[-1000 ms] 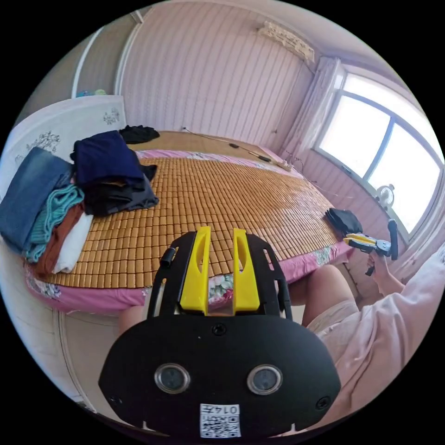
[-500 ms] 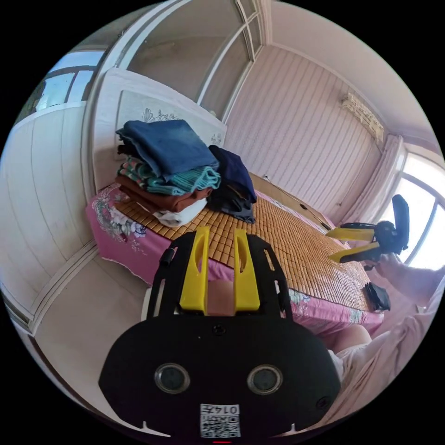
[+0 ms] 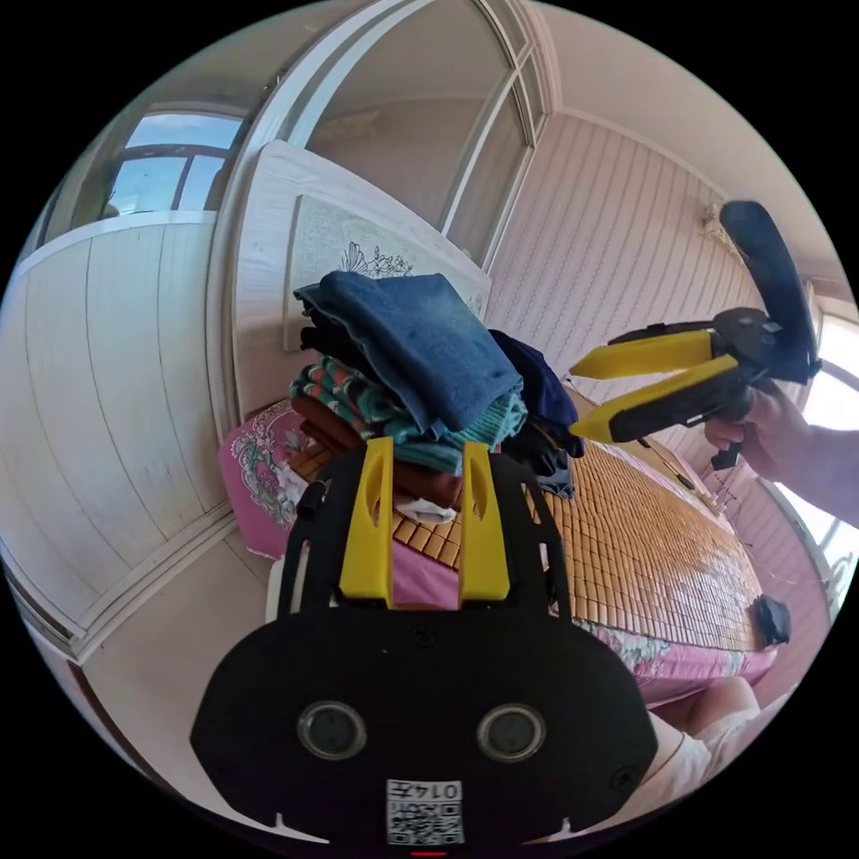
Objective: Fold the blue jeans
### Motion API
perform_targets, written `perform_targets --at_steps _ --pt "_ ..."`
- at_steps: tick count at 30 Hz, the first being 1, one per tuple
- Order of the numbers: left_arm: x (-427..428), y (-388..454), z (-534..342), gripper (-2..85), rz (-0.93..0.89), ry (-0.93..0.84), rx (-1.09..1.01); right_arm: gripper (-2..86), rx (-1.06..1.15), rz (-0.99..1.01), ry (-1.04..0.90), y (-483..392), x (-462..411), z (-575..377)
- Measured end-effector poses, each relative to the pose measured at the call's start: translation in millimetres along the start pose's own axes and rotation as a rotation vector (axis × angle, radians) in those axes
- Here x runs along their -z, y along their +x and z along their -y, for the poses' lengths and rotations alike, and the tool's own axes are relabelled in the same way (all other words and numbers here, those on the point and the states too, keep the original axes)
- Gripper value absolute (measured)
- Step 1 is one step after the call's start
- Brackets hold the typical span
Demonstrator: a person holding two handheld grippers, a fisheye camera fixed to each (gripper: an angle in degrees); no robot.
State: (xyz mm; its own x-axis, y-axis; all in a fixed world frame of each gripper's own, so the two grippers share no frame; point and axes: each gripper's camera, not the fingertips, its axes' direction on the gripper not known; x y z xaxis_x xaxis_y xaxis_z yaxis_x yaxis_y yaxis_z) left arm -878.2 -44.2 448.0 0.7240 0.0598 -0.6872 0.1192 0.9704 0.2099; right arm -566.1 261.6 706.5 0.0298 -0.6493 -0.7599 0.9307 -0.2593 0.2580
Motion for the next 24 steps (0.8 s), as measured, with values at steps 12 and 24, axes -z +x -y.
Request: perform_targets --at_steps 12,24 --pt "-16 -56 37 6.7 -0.078 -0.029 0.036 15.8 -0.157 0.084 -0.102 12 -111 76" --pt "48 -35 72 -0.9 -0.114 0.138 -0.002 2.0 -0.115 -0.087 0.063 35 -58 78"
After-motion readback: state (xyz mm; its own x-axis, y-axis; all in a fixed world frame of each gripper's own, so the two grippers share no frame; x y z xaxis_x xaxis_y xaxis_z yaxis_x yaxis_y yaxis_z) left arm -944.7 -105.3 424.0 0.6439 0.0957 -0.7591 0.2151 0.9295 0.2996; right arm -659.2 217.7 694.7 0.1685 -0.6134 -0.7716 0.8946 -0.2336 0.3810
